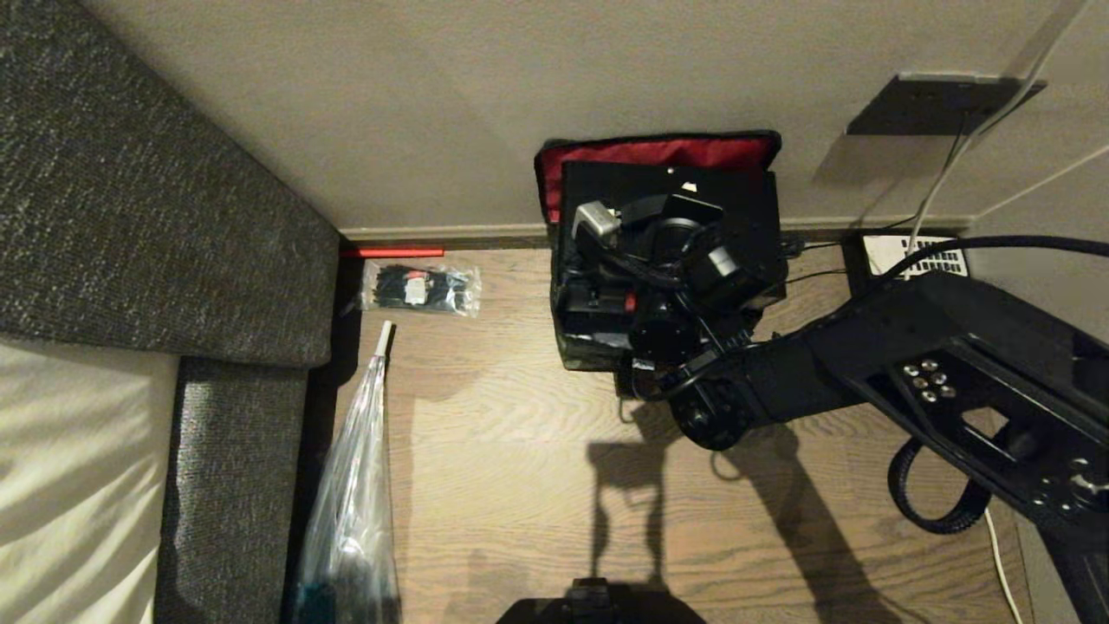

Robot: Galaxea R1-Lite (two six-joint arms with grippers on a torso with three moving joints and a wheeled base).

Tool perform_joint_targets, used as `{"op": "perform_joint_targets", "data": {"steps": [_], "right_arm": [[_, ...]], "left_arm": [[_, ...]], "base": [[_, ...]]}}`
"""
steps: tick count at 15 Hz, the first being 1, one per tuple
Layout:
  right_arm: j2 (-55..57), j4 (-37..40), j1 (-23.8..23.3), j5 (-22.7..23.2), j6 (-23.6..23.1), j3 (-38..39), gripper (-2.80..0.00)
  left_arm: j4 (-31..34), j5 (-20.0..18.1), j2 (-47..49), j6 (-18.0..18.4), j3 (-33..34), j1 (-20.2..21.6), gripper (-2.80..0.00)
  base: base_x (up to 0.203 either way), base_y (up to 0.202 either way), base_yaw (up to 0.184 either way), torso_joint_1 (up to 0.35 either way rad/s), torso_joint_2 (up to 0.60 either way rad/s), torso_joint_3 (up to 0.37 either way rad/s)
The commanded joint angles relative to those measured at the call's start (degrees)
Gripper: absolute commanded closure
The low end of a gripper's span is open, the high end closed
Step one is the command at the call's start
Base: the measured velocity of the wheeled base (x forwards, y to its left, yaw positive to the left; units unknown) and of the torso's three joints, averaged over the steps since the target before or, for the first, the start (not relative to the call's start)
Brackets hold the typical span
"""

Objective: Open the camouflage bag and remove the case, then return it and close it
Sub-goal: Lift the black box

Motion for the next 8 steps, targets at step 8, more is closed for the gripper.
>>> {"op": "perform_joint_targets", "data": {"steps": [8], "right_arm": [[-15.5, -0.6, 0.1, -0.9, -1.2, 16.6, 0.00]], "left_arm": [[0.0, 0.0, -0.1, 0.0, 0.2, 0.0, 0.00]], "base": [[0.000, 0.000, 0.000, 0.000, 0.00, 0.000]]}}
